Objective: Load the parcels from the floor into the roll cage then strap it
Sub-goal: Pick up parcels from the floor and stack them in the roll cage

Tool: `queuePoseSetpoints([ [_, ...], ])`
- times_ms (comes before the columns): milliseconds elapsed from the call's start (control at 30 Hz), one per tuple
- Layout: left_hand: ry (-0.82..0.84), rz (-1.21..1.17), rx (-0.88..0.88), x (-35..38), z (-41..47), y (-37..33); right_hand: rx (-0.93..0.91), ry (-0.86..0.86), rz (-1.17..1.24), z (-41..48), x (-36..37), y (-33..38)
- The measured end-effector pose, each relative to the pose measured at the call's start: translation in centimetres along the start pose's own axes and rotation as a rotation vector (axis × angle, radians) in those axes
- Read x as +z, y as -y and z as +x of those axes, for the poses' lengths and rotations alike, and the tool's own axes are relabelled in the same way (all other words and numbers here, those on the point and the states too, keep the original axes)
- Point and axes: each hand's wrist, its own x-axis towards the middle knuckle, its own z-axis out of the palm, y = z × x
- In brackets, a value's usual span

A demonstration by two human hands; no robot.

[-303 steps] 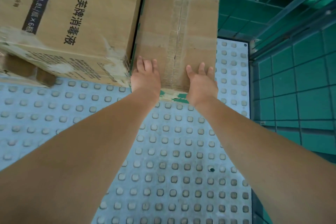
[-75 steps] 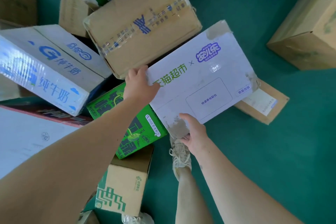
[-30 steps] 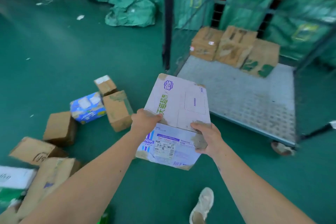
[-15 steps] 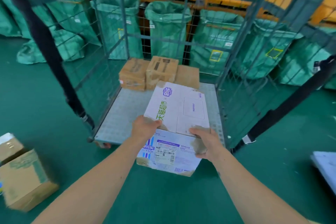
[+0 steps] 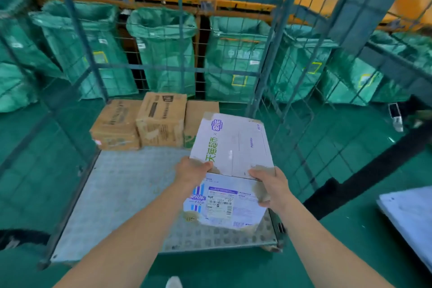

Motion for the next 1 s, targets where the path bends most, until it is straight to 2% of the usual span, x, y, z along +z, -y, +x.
queuePoseSetpoints([
  [200,0.011,0.036,-0.058,4.0,6.5,-9.0,-0.009,-0.071,0.009,10.7,1.8,6.6],
  [400,0.014,0.057,-0.138,9.7,17.6,-12.4,-0.003,-0.065,-0.044,23.0,2.3,12.6],
  [700,-0.059,0.080,-0.238,18.8,36.3,-14.6,0.023,-0.027,-0.167,44.0,4.2,19.1],
  [1000,-0.047,0.181,-0.166,24.4,52.6,-12.7,-0.096,-0.025,-0.156,62.2,7.3,17.7],
])
